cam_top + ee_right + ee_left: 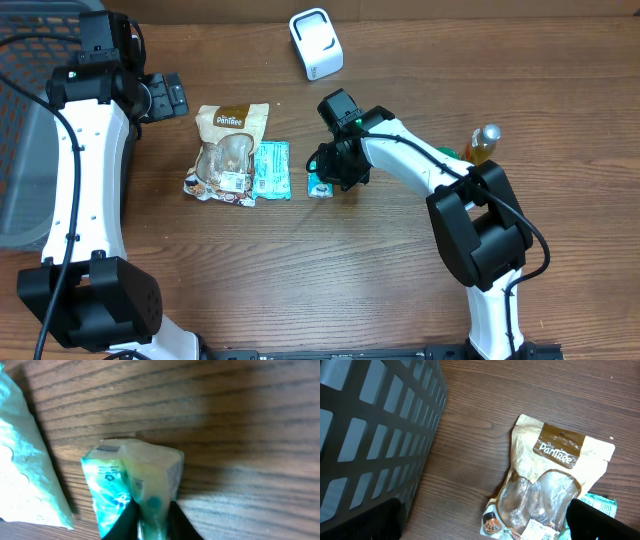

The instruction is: Scan the item barcode

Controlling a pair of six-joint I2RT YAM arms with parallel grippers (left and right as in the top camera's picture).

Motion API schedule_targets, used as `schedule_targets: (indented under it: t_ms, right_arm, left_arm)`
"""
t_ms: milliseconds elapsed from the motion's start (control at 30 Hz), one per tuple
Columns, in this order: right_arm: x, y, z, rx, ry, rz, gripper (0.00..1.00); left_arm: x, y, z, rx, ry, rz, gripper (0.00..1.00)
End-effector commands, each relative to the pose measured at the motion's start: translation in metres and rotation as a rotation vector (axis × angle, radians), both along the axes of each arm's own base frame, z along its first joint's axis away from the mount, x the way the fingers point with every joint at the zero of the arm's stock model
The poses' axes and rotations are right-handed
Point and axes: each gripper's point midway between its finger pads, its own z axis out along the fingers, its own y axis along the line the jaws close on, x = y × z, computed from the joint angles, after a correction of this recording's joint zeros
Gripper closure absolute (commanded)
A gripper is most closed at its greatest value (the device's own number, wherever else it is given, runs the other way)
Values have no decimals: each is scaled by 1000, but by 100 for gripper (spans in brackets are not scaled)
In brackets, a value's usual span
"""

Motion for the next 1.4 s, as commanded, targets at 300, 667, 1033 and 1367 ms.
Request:
schedule_targets:
  t_ms: [300,667,1033,1367]
  right_arm:
    - [-7,-9,25,219,80,143,96]
    - [-41,11,152,1049,-72,557,96]
    - [-58,-18,192,1238,-251,602,96]
    - [-58,-25,203,1266,-290,577,96]
  left_arm:
    - [1,6,7,16,-15,11,0]
    - [1,6,7,16,-15,11,0]
    - [1,6,7,16,-15,11,0]
    - [1,6,7,16,-15,11,0]
